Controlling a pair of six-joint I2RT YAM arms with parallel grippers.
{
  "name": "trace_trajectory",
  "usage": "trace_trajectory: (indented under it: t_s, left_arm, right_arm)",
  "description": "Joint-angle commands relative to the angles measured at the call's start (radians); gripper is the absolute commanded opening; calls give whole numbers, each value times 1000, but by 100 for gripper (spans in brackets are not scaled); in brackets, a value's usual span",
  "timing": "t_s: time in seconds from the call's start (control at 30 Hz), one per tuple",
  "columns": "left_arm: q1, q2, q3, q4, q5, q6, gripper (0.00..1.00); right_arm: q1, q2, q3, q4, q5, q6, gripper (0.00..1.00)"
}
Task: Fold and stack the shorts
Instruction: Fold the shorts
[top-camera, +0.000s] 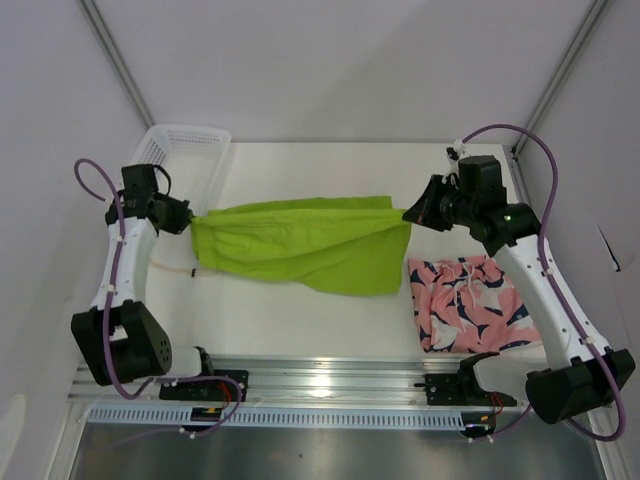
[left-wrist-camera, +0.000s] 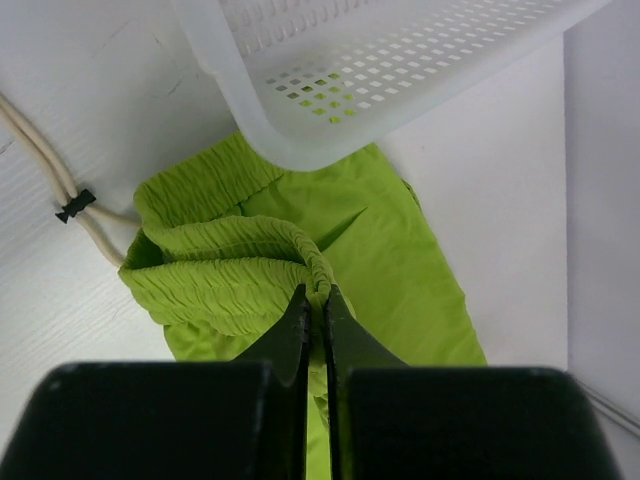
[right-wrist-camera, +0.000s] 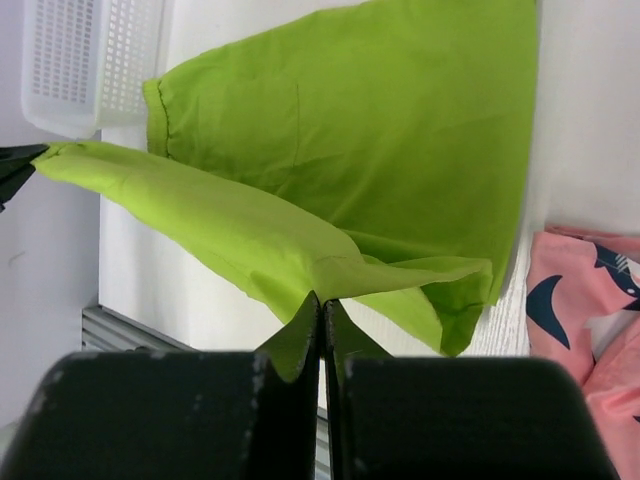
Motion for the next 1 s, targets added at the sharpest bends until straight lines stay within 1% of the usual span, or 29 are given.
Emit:
trace_trajectory:
  t_s: [0.0, 0.23, 0.6, 0.87, 0.97]
  left_arm:
    - [11, 67, 62, 23, 17, 27, 0]
    - [8, 168, 77, 77, 23, 12, 0]
    - [-32, 331, 160, 118, 5, 0, 0]
    - [-47, 405, 209, 132, -9, -16, 0]
    - [-48, 423, 212, 147, -7, -20, 7]
  right_arm:
    - [-31, 44, 43, 82, -84, -30, 0]
    - [-70, 173, 70, 145, -101, -16, 0]
    - [-120, 376, 104, 256, -137, 2, 0]
    - [-144, 560, 221, 302, -164, 8, 0]
    - [-145, 624, 254, 317, -166, 16, 0]
